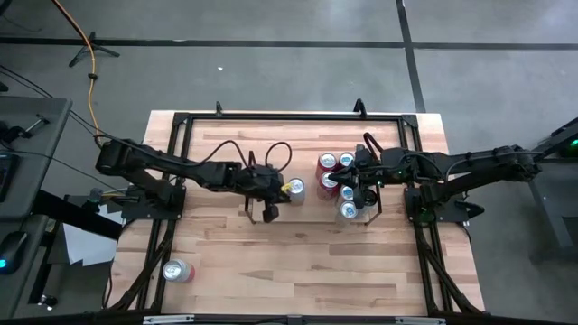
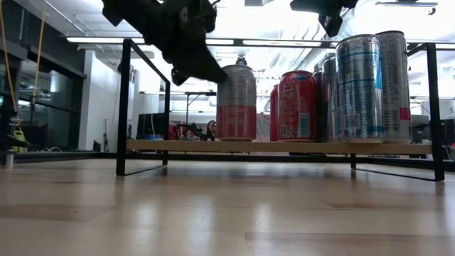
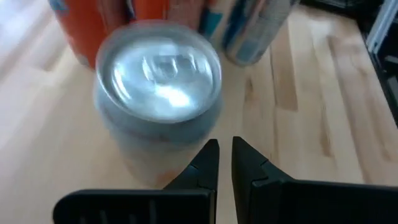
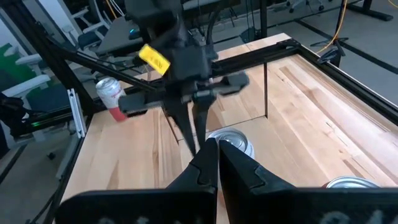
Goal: Place canned beverage on shelf
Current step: Put the white pink soda can on the shelf
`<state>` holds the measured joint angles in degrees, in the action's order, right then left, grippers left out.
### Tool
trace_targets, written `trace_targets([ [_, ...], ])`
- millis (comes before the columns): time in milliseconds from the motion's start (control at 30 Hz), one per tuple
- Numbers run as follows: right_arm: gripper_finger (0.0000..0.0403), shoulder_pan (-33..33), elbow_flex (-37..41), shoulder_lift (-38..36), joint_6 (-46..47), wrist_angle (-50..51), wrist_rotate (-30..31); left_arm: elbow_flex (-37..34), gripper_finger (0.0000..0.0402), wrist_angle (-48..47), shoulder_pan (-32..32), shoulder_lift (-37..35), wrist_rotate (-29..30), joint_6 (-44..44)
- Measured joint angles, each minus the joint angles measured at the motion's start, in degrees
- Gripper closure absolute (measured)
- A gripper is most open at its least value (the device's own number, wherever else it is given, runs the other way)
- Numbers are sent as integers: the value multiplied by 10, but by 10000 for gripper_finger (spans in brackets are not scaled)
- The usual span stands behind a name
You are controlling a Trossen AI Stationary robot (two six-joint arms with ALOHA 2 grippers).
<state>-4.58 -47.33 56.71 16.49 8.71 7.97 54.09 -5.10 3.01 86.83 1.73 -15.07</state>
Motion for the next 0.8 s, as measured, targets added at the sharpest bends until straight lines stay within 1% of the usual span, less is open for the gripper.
trace_targets([
  [100, 402, 1, 0, 0, 0, 0, 0, 1, 401, 21, 0, 15, -11, -3],
  [200, 402, 1, 0, 0, 0, -6, 1, -1, 401, 17, 0, 31, -10, -7],
  [267, 402, 1, 0, 0, 0, -6, 1, 0, 401, 26, 0, 40, 2, -13],
  [433, 402, 1, 0, 0, 0, -11, 8, 0, 401, 23, -5, 43, 36, 2],
  [600, 402, 1, 0, 0, 0, -12, 10, 0, 401, 24, -22, 43, 70, 4],
  [800, 402, 1, 0, 0, 0, -12, 10, 0, 401, 28, -51, 43, 83, 4],
])
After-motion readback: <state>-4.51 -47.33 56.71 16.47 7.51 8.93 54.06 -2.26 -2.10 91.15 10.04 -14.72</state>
